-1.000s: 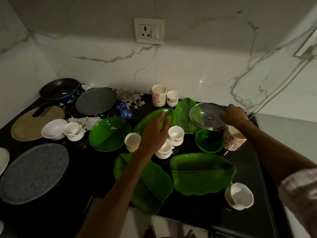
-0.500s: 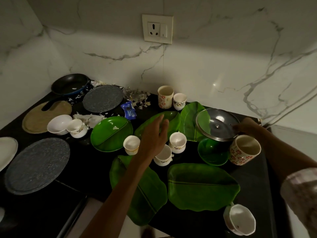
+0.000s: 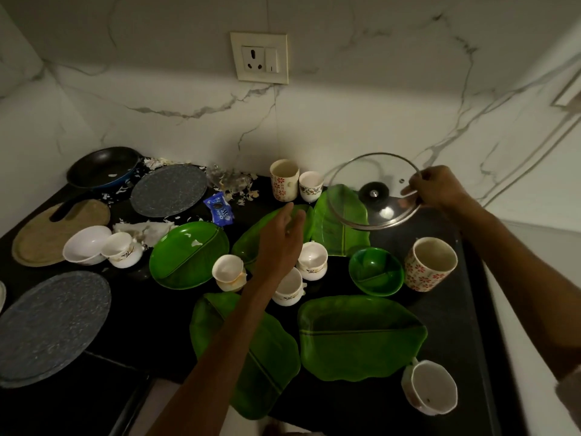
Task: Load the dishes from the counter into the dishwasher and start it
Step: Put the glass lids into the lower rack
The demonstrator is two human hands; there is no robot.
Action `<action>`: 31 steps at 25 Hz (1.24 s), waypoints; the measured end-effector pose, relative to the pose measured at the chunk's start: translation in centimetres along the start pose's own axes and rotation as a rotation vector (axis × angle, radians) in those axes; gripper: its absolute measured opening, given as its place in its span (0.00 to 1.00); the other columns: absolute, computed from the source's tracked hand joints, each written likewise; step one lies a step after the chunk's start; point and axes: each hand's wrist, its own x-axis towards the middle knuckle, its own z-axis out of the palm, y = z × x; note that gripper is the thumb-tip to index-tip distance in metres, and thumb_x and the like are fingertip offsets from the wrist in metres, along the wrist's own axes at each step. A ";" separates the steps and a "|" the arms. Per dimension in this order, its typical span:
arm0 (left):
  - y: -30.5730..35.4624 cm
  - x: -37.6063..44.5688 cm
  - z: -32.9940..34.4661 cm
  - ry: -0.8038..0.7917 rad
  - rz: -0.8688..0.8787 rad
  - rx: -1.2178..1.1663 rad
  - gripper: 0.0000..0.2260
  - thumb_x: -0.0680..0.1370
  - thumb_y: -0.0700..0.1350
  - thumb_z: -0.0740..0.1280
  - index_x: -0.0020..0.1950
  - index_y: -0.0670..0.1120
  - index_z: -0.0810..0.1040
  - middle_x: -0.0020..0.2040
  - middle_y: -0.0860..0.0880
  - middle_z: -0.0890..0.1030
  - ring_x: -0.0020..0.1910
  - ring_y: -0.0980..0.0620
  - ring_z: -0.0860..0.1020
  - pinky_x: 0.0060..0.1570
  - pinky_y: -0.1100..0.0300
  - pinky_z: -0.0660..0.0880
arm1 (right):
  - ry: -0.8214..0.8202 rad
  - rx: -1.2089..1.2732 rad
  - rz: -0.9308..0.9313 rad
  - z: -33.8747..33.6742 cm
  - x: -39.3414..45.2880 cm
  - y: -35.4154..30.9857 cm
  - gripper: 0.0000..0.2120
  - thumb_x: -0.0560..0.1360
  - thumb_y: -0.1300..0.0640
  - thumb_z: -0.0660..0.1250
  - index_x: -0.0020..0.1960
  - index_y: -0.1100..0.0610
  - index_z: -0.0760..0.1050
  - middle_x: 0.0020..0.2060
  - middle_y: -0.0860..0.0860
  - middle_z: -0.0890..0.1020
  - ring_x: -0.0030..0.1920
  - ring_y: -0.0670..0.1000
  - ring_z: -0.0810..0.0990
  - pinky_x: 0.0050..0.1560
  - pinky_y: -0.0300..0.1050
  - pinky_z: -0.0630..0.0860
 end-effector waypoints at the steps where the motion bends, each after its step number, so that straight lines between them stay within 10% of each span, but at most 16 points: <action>1: 0.2 0.2 0.0 -0.019 -0.072 -0.082 0.11 0.82 0.52 0.59 0.61 0.51 0.75 0.58 0.51 0.78 0.58 0.54 0.76 0.60 0.55 0.71 | -0.037 0.086 -0.031 0.0 -1.7 -1.3 0.09 0.81 0.60 0.60 0.44 0.62 0.74 0.41 0.58 0.85 0.35 0.58 0.85 0.38 0.51 0.83; 7: 0.7 -1.5 -2.3 -0.021 -0.269 -0.615 0.10 0.83 0.48 0.60 0.60 0.45 0.75 0.52 0.48 0.83 0.40 0.53 0.84 0.33 0.59 0.81 | -0.201 0.469 -0.076 3.2 -12.1 -6.0 0.06 0.83 0.61 0.58 0.52 0.64 0.70 0.38 0.59 0.83 0.30 0.56 0.84 0.31 0.46 0.82; 31: -0.8 -13.2 -4.8 -0.101 -0.239 -0.648 0.18 0.76 0.37 0.69 0.66 0.46 0.74 0.45 0.49 0.86 0.33 0.51 0.83 0.31 0.61 0.81 | -0.231 0.723 0.093 5.4 -29.5 -1.8 0.02 0.80 0.65 0.63 0.49 0.62 0.75 0.38 0.61 0.84 0.30 0.61 0.83 0.30 0.50 0.81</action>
